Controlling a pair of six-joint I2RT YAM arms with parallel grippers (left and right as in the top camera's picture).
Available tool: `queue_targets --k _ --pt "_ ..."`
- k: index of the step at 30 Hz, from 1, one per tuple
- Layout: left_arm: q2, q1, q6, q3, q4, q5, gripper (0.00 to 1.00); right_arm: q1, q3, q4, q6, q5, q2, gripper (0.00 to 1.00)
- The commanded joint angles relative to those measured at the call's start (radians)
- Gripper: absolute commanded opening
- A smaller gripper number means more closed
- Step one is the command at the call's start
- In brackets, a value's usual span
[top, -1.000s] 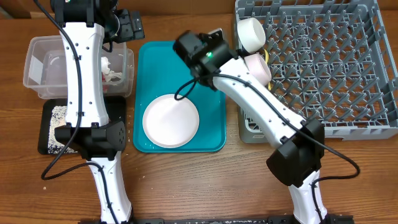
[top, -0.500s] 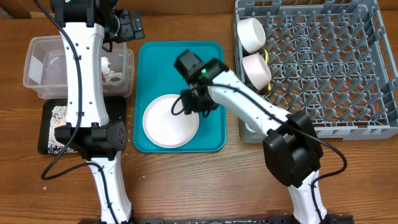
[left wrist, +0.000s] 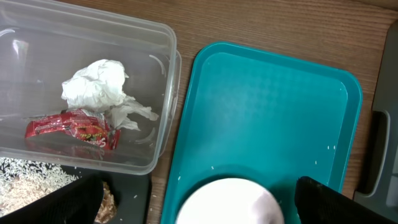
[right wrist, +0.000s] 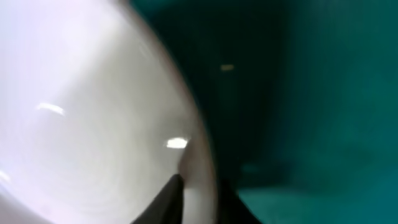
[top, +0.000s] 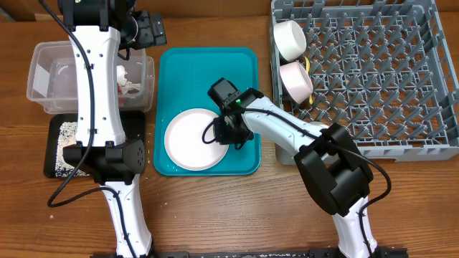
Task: Sort waste into correct bins and load items into the dishwasher
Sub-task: 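Grasp the white plate rim with the right gripper and lift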
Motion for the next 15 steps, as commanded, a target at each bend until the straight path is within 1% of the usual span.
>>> queue_targets --k 1,2,6,9,14,15 --pt "-0.010 0.005 -0.006 -0.003 0.002 0.008 1.00 -0.001 -0.018 0.003 0.028 -0.041 0.000 0.05" --pt "-0.010 0.005 -0.006 -0.003 0.002 0.008 1.00 -0.001 -0.018 0.003 0.028 -0.041 0.000 0.04" --pt "-0.010 0.005 -0.006 -0.003 0.002 0.008 1.00 -0.006 -0.015 -0.005 0.035 -0.042 -0.004 0.04" --pt "-0.010 0.005 -0.006 -0.003 0.002 0.008 1.00 -0.021 0.023 -0.055 0.050 -0.019 -0.031 0.04" --pt "-0.010 0.005 -0.006 -0.003 0.002 0.008 1.00 -0.068 0.139 -0.193 0.044 0.171 -0.161 0.04" --pt "-0.010 0.005 -0.006 -0.003 0.002 0.008 1.00 -0.083 0.169 -0.220 0.025 0.204 -0.195 0.04"
